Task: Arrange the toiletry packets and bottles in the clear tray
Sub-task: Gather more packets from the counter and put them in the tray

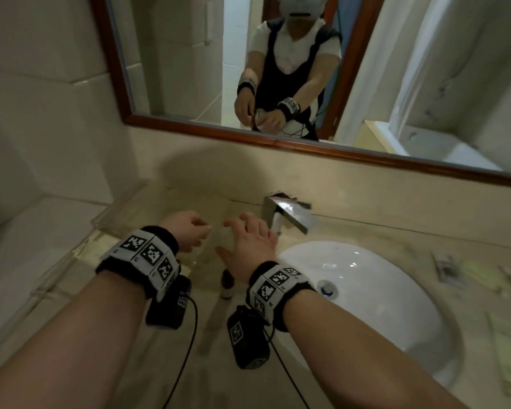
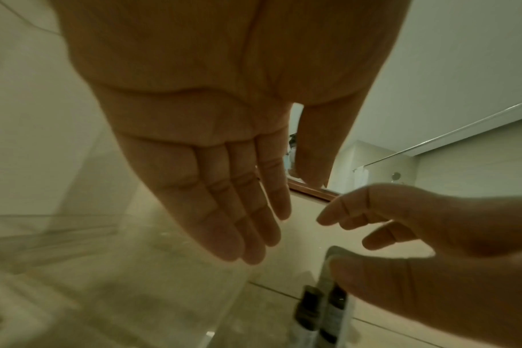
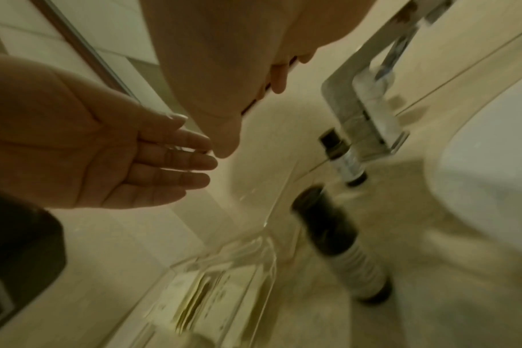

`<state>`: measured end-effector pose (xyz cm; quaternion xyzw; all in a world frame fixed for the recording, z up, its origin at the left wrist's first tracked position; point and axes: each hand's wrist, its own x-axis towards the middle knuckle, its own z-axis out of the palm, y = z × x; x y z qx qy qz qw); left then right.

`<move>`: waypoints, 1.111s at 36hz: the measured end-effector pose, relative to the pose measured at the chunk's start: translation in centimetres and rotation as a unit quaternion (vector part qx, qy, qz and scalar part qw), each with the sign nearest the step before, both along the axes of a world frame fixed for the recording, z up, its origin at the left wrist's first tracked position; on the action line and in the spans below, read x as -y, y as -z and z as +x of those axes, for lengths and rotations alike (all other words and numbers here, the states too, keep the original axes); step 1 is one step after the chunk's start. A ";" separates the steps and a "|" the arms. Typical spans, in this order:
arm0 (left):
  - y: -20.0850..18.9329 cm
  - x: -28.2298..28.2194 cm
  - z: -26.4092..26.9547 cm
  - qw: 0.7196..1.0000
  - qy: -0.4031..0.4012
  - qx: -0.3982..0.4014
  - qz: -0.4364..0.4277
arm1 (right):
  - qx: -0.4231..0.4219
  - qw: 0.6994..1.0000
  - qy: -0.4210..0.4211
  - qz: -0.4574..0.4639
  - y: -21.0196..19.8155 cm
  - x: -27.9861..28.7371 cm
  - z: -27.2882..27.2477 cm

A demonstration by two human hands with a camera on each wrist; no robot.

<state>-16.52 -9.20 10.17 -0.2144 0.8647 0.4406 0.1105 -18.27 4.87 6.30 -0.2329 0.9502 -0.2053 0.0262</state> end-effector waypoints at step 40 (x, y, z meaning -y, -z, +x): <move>2.3 -47.9 -14.5 0.948 0.307 -0.047 -0.068 | 0.131 0.909 0.386 0.086 3.1 -53.8 -11.7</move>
